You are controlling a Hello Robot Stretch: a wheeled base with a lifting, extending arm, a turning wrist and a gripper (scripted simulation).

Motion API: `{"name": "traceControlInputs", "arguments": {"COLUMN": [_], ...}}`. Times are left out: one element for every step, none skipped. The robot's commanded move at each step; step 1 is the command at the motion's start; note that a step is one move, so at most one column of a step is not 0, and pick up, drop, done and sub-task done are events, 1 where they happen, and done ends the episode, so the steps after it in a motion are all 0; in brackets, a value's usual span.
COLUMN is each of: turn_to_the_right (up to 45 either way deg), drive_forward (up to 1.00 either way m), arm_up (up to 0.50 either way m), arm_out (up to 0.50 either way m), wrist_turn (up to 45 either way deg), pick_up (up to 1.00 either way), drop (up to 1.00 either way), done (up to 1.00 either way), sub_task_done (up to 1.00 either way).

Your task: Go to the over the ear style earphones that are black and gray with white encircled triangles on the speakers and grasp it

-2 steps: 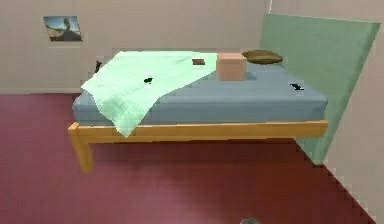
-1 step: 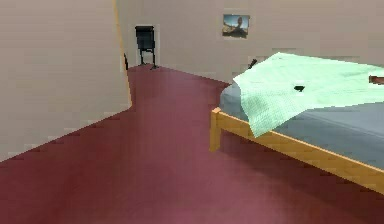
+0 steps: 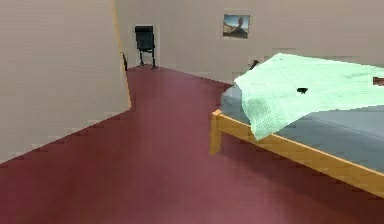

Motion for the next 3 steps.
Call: {"name": "traceControlInputs", "arguments": {"turn_to_the_right": [-9.0, 0.0, -3.0], "drive_forward": [0.0, 1.0, 0.0], "arm_up": [0.0, 0.0, 0.0], "arm_out": [0.0, 0.0, 0.0], "wrist_turn": [0.0, 0.0, 0.0], "pick_up": [0.0, 0.0, 0.0], "drop": [0.0, 0.0, 0.0], "done": [0.0, 0.0, 0.0], "sub_task_done": [0.0, 0.0, 0.0]}}
